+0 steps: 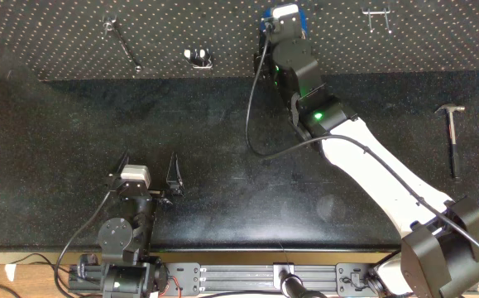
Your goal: Place Tools Onto Pegboard
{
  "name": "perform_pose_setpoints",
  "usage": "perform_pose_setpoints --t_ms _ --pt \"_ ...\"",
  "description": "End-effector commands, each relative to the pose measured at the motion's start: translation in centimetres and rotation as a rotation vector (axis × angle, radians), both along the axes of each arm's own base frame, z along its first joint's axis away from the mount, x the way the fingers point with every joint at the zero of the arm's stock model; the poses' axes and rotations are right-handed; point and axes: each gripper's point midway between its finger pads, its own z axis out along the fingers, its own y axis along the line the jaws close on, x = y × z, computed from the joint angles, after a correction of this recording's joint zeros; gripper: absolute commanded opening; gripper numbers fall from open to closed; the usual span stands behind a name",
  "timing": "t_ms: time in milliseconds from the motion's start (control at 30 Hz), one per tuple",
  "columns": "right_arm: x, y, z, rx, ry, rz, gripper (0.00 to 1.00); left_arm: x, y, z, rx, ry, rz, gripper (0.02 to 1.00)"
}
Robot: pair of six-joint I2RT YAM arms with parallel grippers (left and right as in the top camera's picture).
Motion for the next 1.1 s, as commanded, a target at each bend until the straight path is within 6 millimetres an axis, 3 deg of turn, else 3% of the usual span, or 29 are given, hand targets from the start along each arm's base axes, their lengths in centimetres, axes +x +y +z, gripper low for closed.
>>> perform_pose_setpoints --t_ms 33,133,167,200,233,267,300,333,367,400,500,567,700,800,1000,1100 --pt "-1.8 0.0 -0.4 -0.030 0.076 0.057 0.261 0.0 0.1 -0.1 0.010 0.002 0.007 0.993" --pt "-5.1 -1.3 -0.3 -0.069 0.178 0.088 0.329 0.0 0.1 -0.1 0.010 0.002 0.007 0.993" --pt "-7.1 -1.9 -0.7 -0.088 0.244 0.112 0.419 0.0 0.1 -0.1 0.010 0.002 0.007 0.993" --pt "-10.0 -3.8 -1.9 -0.129 0.364 0.113 0.606 0.0 0.1 -0.1 0.010 0.002 0.007 0.996" --pt "-13.1 -6.9 -3.7 -0.162 0.524 0.071 0.645 0.0 0.1 -0.1 0.010 0.002 0.007 0.993" --pt "-15.4 -11.0 -5.6 -0.186 0.679 -0.026 0.829 0.0 0.1 -0.1 0.010 0.002 0.007 0.996" --pt "-17.1 -17.3 -7.3 -0.228 0.828 -0.197 0.939 0.0 0.1 -0.1 0.010 0.002 0.007 0.996" --pt "-17.6 -20.7 -8.0 -0.253 0.873 -0.264 0.945 0.0 0.1 -0.1 0.010 0.002 0.007 0.993" --pt "-18.3 -26.4 -9.2 -0.285 0.939 -0.332 0.941 0.0 0.1 -0.1 0.010 0.002 0.007 0.993" --pt "-19.0 -30.1 -10.0 -0.305 0.984 -0.361 0.941 0.0 0.1 -0.1 0.010 0.002 0.007 0.993" --pt "-21.5 -37.2 -12.7 -0.314 1.119 -0.394 0.941 0.0 0.1 -0.1 0.010 0.002 0.007 0.993" --pt "-23.0 -40.6 -15.0 -0.289 1.200 -0.398 0.943 0.0 0.1 -0.1 0.010 0.002 0.007 0.993" --pt "-22.3 -42.2 -18.7 -0.244 1.231 -0.346 0.941 0.0 0.1 -0.1 0.010 0.002 0.007 0.996" --pt "-20.1 -42.9 -20.7 -0.237 1.179 -0.320 0.941 0.0 0.1 -0.1 0.010 0.002 0.007 0.993" --pt "-19.4 -43.2 -23.2 -0.258 1.193 -0.265 0.941 0.0 0.1 -0.1 0.010 0.002 0.007 0.993" --pt "-18.8 -42.4 -23.9 -0.222 1.169 -0.204 0.941 0.0 0.1 -0.1 0.010 0.002 0.007 0.996"
